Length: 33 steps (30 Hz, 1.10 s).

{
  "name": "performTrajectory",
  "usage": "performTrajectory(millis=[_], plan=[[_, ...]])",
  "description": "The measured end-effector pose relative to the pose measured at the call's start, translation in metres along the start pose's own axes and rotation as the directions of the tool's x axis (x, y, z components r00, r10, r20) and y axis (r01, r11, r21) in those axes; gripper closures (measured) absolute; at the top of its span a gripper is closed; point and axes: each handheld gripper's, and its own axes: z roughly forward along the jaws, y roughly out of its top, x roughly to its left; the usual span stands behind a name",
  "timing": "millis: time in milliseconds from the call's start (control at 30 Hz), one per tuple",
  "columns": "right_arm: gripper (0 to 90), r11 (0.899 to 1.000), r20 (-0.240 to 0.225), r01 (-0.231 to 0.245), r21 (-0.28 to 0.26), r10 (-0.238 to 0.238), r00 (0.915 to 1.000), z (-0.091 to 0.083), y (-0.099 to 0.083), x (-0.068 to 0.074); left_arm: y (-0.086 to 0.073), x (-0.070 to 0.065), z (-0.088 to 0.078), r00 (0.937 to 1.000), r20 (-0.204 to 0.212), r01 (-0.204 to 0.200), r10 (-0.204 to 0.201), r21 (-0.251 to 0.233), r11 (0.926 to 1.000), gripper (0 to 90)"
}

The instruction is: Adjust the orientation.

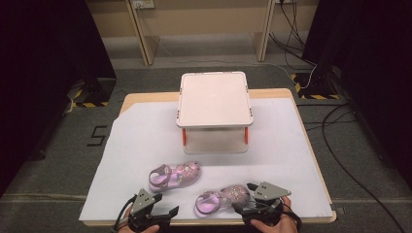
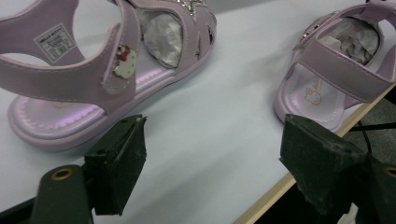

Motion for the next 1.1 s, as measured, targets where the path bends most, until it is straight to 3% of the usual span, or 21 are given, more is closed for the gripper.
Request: performTrajectory(millis=[33, 67, 133, 233, 467, 533, 667, 900, 1100], plan=[[16.3, 0.999, 0.014, 0.047, 0.024, -0.047, 0.9988, 0.011, 0.003, 0.008, 0.0, 0.0, 0.0, 1.0, 0.0, 0.0, 0.0, 0.0, 1.0, 22.1], [17.1, 0.999, 0.014, 0.047, 0.024, -0.047, 0.9988, 0.011, 0.003, 0.008, 0.0, 0.0, 0.001, 1.0, 0.0, -0.001, 0.001, 0.001, 1.0, 22.1], [19.0, 0.996, 0.063, 0.079, 0.049, -0.082, 0.9947, 0.015, 0.004, 0.01, -0.001, 0.0, 0.001, 1.0, 0.0, -0.003, 0.003, 0.007, 1.0, 22.1], [19.1, 0.996, 0.067, 0.068, 0.059, -0.072, 0.9951, 0.015, 0.005, 0.009, -0.001, 0.001, 0.001, 1.0, -0.001, 0.001, -0.001, 0.007, 1.0, 22.1], [25.9, 0.994, 0.092, 0.094, 0.054, -0.099, 0.9909, 0.011, 0.006, -0.001, -0.001, 0.002, 0.001, 1.0, -0.002, 0.006, -0.006, 0.01, 0.9999, 22.1], [31.9, 0.995, 0.079, 0.09, 0.038, -0.093, 0.9926, 0.011, 0.005, -0.007, -0.002, 0.002, 0.001, 1.0, 0.0, 0.003, -0.003, 0.013, 0.9999, 22.1], [31.1, 0.998, 0.035, 0.054, 0.035, -0.055, 0.9979, 0.015, 0.004, -0.017, -0.002, 0.003, 0.002, 1.0, 0.001, 0.007, -0.007, 0.017, 0.9998, 22.1], [31.2, 0.995, 0.035, 0.09, 0.034, -0.091, 0.9952, 0.017, 0.006, -0.027, -0.002, 0.004, 0.002, 1.0, -0.001, 0.009, -0.009, 0.016, 0.9998, 22.1], [31.3, 0.997, -0.002, 0.073, 0.024, -0.073, 0.9973, 0.019, 0.004, -0.036, -0.002, 0.005, 0.001, 0.9999, -0.005, 0.013, -0.013, 0.015, 0.9998, 22.1]])
